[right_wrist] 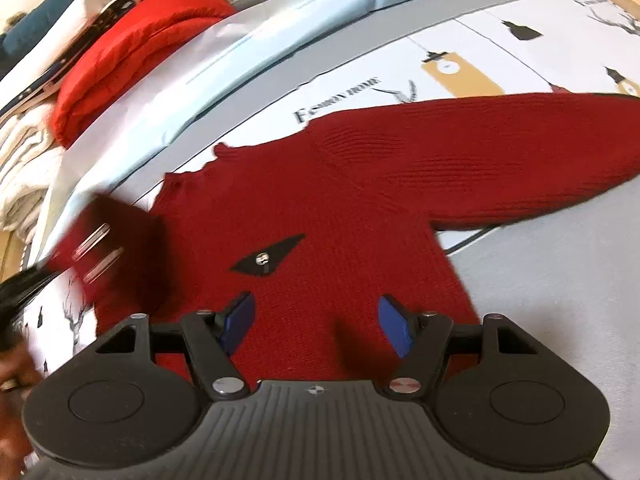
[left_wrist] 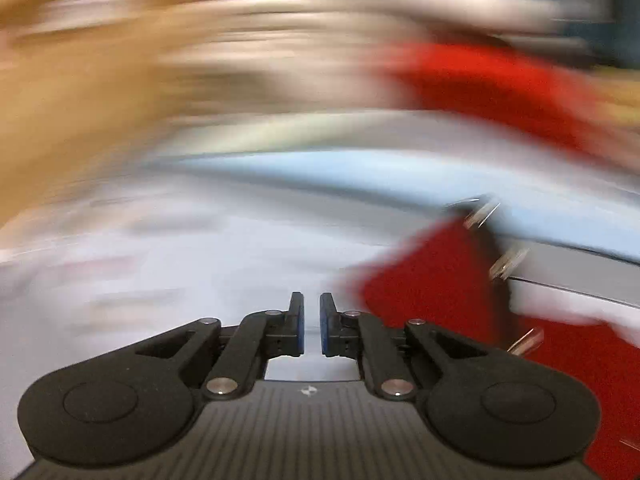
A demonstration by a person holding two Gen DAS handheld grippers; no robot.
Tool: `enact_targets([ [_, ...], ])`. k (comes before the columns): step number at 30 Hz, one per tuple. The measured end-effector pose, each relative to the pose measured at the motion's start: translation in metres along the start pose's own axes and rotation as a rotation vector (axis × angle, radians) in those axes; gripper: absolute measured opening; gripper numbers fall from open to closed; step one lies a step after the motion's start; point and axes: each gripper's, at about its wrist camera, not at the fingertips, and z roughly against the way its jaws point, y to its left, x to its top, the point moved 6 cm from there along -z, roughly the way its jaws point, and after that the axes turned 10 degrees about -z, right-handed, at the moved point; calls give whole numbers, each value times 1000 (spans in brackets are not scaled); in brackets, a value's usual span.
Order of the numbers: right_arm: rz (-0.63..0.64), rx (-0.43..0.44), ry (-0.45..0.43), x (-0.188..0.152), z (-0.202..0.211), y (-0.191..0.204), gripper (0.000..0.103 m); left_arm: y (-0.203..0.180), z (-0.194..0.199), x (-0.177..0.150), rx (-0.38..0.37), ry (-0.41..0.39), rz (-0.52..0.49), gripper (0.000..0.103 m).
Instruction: Fold small clothes
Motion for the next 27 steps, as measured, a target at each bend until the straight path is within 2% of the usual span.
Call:
enact_targets([
  [1,9,5,-3,-1,1,3,70,58,-15,-9,220,97,79,12],
  [2,20,9,-6,-1,3,7,70,88,-19,-14,236,136,158,12],
  [3,32,10,-10,-3,4,9,70,107,-16,-17,163,136,235,13],
  [4,43,9,-13,-4,4,12,70,112,-9,-17,84,116,264,13],
  [6,52,3,-12,-6,2,14,70,101,11,-16,-31,86,216,22],
  [7,51,2,-8,-8,1,14,70,90,20,-17,-105,77,192,34],
  [8,47,0,-5,-9,-1,15,70,76,27,-21,-190,81,175,38],
  [10,39,-5,-2,-11,-3,15,70,47,35,-37,-332,115,149,38],
  [12,32,-8,-7,-11,-3,14,70,14,36,-58,-435,147,63,38],
  [13,29,-11,-14,-11,-1,13,70,-6,33,-73,-484,175,-3,38],
  [16,39,-33,-39,-7,3,3,70,-59,23,-123,-612,385,-188,37],
  [17,42,-49,-48,-5,4,-3,70,-72,23,-130,-674,396,-222,37],
  [18,45,-68,-56,-4,4,-10,70,-81,23,-136,-699,394,-252,37],
  [21,48,-143,-67,1,2,-41,70,-94,18,-155,-701,404,-384,37],
  [24,64,-208,-53,0,-2,-70,70,-91,9,-170,-702,420,-421,35],
  [26,86,-240,-35,-4,-6,-84,70,-92,10,-171,-743,407,-433,13],
  [27,100,-252,-23,-7,-9,-89,70,-91,11,-172,-753,404,-446,12],
])
